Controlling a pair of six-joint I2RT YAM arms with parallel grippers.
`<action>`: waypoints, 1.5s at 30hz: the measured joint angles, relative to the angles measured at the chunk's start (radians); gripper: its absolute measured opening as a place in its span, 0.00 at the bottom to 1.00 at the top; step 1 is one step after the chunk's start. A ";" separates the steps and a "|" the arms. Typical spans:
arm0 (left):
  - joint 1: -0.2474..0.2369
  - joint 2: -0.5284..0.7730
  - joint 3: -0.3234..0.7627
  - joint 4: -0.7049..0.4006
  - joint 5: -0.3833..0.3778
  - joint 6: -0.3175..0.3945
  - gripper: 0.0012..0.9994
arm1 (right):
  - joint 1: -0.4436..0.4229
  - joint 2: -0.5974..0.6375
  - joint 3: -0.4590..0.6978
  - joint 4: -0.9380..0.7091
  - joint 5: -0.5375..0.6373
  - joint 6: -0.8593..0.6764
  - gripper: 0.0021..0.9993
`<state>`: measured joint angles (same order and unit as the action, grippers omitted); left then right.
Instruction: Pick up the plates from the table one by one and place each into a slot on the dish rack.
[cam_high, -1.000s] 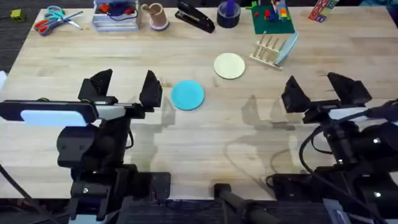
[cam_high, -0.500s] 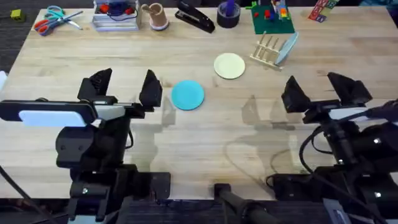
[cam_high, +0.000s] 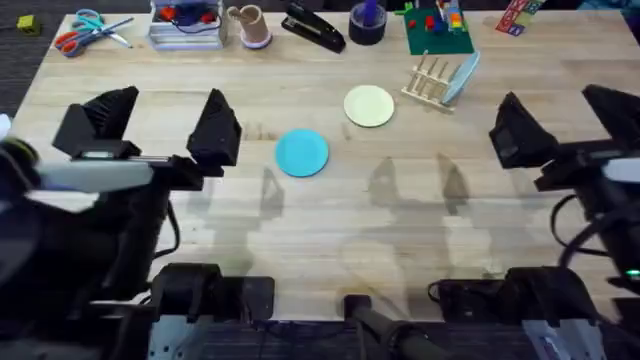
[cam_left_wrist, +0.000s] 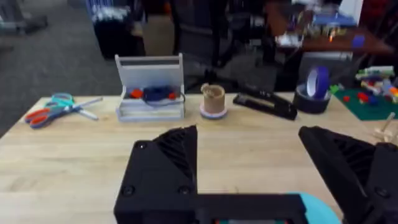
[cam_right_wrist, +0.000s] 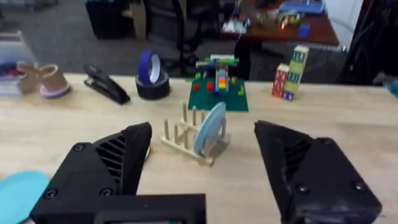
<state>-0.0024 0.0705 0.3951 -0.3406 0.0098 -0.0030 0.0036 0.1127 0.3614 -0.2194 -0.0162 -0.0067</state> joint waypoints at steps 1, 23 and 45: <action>0.000 0.023 0.030 -0.033 0.000 0.000 0.99 | 0.000 0.026 0.031 -0.031 0.000 0.000 1.00; 0.000 0.758 0.682 -0.704 0.077 -0.045 0.99 | 0.000 0.698 0.715 -0.725 -0.006 -0.001 1.00; 0.000 1.015 0.796 -0.797 0.125 -0.065 0.76 | 0.003 0.846 0.812 -0.833 -0.006 -0.001 0.99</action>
<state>-0.0021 1.0855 1.1915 -1.1375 0.1343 -0.0680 0.0064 0.9585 1.1736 -1.0527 -0.0227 -0.0074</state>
